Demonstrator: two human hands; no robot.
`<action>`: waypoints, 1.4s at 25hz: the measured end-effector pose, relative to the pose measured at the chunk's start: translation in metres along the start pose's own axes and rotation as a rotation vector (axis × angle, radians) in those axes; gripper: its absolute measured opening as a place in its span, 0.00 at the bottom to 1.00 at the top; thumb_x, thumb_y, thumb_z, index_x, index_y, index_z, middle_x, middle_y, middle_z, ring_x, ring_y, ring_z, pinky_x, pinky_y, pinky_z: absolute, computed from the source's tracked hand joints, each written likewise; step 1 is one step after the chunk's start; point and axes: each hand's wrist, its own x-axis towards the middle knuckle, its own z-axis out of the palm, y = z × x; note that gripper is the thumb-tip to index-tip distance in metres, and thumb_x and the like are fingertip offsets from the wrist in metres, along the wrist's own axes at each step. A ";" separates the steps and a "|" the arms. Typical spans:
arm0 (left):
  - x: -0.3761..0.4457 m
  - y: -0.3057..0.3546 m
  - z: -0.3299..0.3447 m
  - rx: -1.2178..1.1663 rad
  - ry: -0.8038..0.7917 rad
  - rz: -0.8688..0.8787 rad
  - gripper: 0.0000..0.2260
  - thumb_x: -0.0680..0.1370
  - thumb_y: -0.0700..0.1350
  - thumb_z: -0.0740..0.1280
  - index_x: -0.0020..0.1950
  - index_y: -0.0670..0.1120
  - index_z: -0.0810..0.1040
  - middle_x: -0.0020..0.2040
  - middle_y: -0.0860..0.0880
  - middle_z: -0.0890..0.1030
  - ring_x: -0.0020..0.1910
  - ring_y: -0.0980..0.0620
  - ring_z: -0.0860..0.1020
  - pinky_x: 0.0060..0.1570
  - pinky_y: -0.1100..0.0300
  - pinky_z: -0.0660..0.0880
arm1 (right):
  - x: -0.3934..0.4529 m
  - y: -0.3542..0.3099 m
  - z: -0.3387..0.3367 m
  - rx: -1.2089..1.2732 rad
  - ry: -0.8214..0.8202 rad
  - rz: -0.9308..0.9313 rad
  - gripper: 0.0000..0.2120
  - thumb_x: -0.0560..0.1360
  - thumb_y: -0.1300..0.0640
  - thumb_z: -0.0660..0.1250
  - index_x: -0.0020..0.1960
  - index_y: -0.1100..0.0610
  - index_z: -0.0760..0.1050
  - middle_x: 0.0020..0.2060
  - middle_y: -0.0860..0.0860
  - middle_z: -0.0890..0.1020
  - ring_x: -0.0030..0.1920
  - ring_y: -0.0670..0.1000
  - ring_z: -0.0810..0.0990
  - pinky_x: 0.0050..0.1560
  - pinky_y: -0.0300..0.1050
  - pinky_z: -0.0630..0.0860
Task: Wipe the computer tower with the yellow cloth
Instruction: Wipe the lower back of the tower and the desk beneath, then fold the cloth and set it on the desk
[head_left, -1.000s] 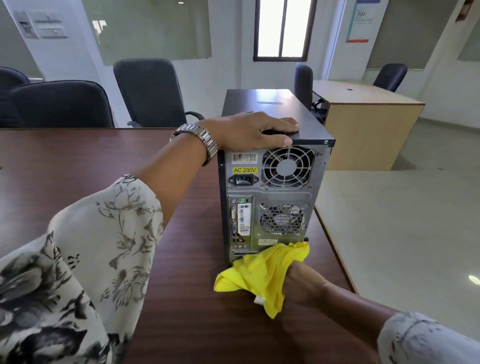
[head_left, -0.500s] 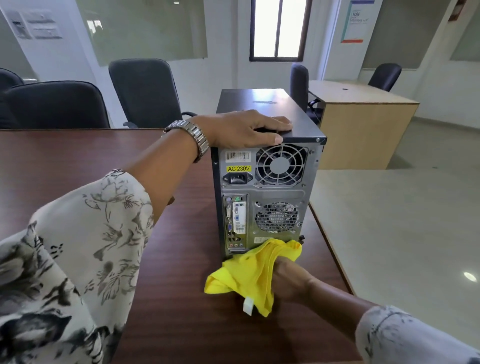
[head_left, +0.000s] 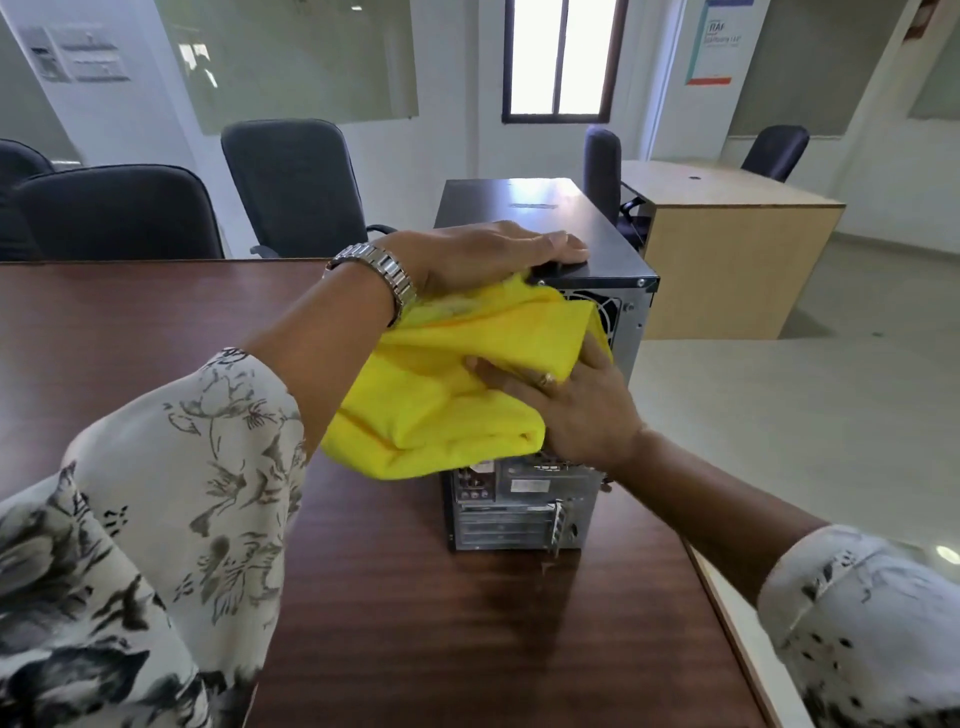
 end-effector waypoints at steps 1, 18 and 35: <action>0.000 0.000 0.001 0.005 0.006 0.001 0.27 0.75 0.65 0.47 0.70 0.58 0.67 0.74 0.57 0.64 0.72 0.55 0.63 0.74 0.53 0.55 | -0.008 -0.011 0.001 -0.032 -0.043 -0.009 0.20 0.76 0.56 0.58 0.68 0.52 0.67 0.66 0.52 0.74 0.70 0.55 0.67 0.75 0.52 0.49; -0.003 -0.010 -0.001 -0.237 -0.011 -0.001 0.25 0.78 0.63 0.45 0.71 0.57 0.65 0.70 0.63 0.65 0.67 0.64 0.63 0.71 0.62 0.57 | -0.037 -0.029 -0.018 0.338 -0.112 0.300 0.11 0.80 0.44 0.57 0.61 0.37 0.69 0.62 0.46 0.75 0.64 0.52 0.74 0.73 0.50 0.59; -0.008 -0.080 -0.055 -0.600 0.761 0.062 0.27 0.77 0.64 0.43 0.71 0.57 0.63 0.76 0.56 0.58 0.75 0.57 0.52 0.76 0.50 0.47 | 0.194 0.014 -0.026 0.437 -0.848 0.685 0.19 0.78 0.44 0.53 0.65 0.48 0.71 0.66 0.57 0.74 0.66 0.61 0.73 0.62 0.52 0.70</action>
